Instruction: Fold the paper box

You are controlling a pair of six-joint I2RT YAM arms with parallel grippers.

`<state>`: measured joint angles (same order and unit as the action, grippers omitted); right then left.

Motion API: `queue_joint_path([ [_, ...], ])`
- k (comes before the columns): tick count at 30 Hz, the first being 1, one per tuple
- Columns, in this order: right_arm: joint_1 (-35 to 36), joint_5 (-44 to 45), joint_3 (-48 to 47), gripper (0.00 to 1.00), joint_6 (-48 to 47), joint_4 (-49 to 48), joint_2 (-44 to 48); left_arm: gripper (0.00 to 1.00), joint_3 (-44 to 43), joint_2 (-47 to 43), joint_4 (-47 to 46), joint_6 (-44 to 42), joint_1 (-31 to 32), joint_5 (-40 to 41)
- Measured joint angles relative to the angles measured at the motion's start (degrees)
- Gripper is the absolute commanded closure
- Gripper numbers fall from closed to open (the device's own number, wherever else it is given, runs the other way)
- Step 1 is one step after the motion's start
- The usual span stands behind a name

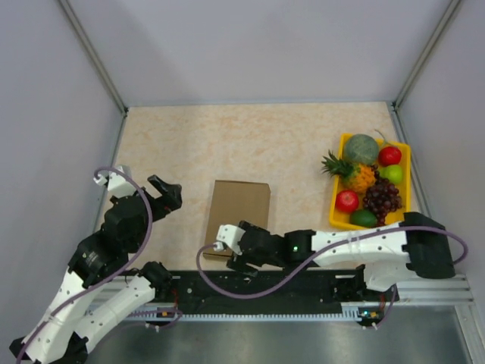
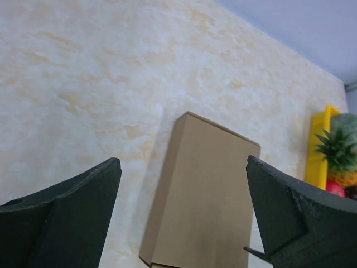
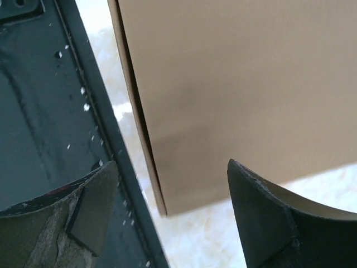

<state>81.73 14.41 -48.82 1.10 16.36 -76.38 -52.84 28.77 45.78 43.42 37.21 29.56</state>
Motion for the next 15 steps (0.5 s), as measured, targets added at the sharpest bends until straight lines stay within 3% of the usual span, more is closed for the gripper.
queue_joint_path([
  [4, 2.3, 2.5, -6.1, 0.21, -7.4, -1.8, -9.5, 0.02, -1.5, -0.4, 3.8, -0.6, 0.0, 6.2],
  [15, 5.4, 8.5, -11.0, 0.26, -17.1, -2.5, -21.6, 0.02, -0.9, -5.5, 7.7, -0.6, 0.0, 12.2],
])
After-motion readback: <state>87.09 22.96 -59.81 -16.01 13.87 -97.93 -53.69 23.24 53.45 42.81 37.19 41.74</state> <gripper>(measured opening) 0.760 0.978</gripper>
